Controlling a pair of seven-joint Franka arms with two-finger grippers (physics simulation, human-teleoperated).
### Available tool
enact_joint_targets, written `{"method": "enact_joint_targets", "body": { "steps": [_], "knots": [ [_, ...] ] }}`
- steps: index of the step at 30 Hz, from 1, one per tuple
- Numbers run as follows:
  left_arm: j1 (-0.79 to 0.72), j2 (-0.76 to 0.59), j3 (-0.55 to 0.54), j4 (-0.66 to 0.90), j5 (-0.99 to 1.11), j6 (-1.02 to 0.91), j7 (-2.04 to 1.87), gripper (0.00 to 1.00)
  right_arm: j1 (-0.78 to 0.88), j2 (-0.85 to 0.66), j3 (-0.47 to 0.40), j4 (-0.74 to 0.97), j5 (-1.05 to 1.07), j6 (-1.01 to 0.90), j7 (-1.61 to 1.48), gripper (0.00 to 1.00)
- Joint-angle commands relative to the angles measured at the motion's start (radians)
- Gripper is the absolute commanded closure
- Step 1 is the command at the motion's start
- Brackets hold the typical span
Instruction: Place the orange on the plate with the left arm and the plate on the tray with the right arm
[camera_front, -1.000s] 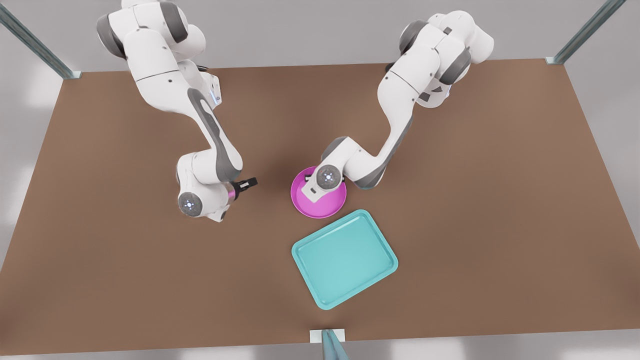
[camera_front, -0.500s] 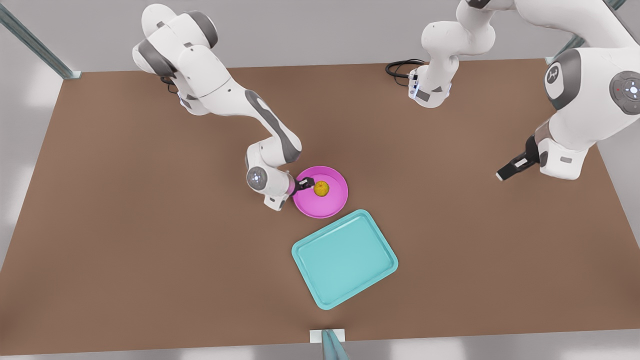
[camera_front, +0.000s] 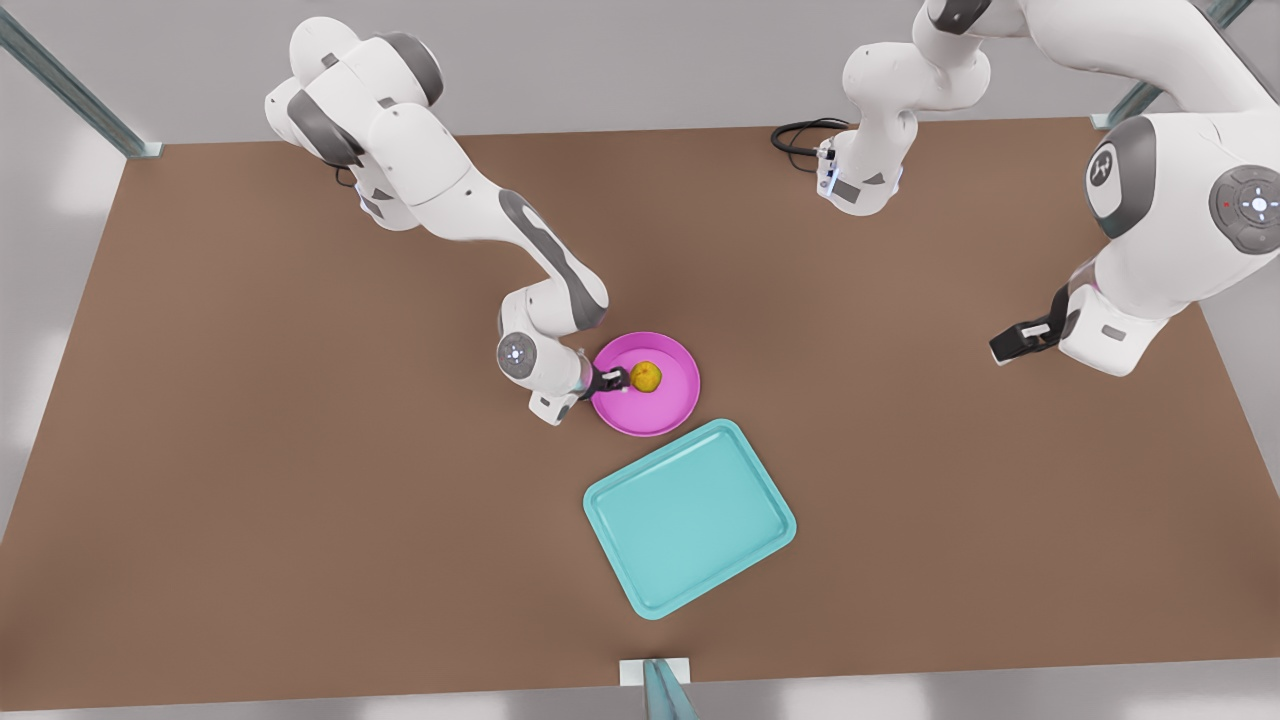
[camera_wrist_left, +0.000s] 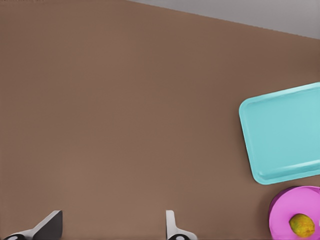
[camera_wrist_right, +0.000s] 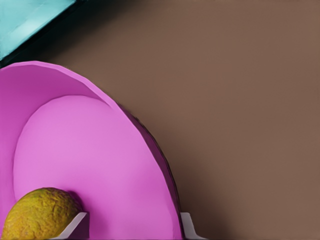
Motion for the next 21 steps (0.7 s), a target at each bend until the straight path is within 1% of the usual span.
{"method": "enact_joint_targets", "body": {
  "steps": [1,2,3,5,8,15,19,21],
  "knots": [
    [0.001,-0.001,0.0,0.001,0.001,-0.003,0.187,0.0,-0.002,-0.002,0.0,0.002,0.001,0.003,0.041,0.44],
    [0.001,-0.002,0.0,0.002,-0.002,-0.005,0.187,0.0,-0.002,0.0,0.0,0.007,0.001,-0.003,0.041,0.61],
    [-0.001,-0.002,0.0,0.014,-0.002,-0.003,0.187,0.0,-0.002,0.002,0.0,0.007,0.0,-0.003,0.041,0.67],
    [0.001,0.002,0.003,0.022,0.002,-0.005,0.187,0.0,-0.002,0.002,0.0,0.007,0.0,-0.003,0.032,0.73],
    [0.001,0.014,0.008,0.022,-0.001,0.0,0.198,0.0,-0.002,0.003,0.0,0.01,0.0,-0.005,0.029,0.79],
    [0.004,0.013,0.009,0.022,-0.002,0.0,0.2,0.0,-0.002,-0.021,0.0,0.022,-0.002,-0.006,0.027,0.79],
    [0.002,0.01,0.009,0.022,-0.002,-0.005,0.2,0.0,-0.023,-0.078,0.0,0.024,0.0,-0.005,0.029,0.79],
    [0.002,0.007,0.009,0.022,-0.002,-0.005,0.2,0.0,-0.044,-0.083,-0.001,0.068,0.001,0.0,0.035,0.79]
  ]
}}
